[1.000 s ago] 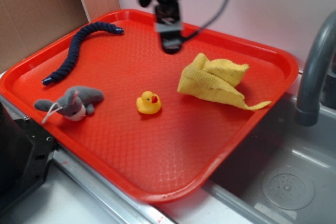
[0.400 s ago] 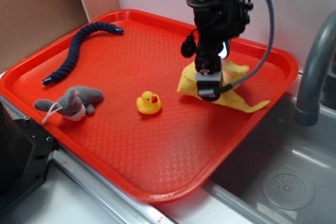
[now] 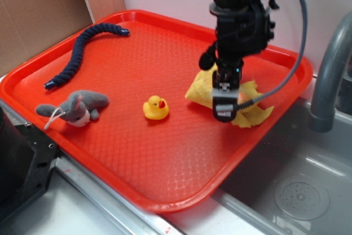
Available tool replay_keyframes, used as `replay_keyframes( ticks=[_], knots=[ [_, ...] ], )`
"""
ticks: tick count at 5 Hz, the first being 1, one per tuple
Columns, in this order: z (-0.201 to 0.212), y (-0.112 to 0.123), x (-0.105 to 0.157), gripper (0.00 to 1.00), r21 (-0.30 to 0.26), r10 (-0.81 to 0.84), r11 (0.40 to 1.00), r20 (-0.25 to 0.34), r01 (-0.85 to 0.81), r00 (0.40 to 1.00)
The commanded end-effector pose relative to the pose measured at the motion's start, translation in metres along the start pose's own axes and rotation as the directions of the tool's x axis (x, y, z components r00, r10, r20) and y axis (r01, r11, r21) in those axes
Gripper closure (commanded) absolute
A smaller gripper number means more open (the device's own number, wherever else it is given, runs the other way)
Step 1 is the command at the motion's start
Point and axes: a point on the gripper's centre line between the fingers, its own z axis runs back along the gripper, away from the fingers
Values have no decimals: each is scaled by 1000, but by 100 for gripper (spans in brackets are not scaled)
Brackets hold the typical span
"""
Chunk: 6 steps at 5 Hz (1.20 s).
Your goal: Grab the yellow cloth.
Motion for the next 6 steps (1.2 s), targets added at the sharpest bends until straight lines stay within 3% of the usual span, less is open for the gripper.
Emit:
replay_keyframes(
  ticks=[1, 2, 3, 5, 6],
  knots=[
    [3, 23, -22, 100, 33, 141, 990, -72, -138, 987],
    [21, 30, -41, 100, 103, 233, 970, -114, -222, 966],
    [40, 5, -83, 100, 203, 435, 892, -147, -404, 888],
    [88, 27, -131, 100, 285, 707, 690, -70, -665, 704],
    [113, 43, -138, 100, 191, 743, 638, 103, -746, 662]
  ],
)
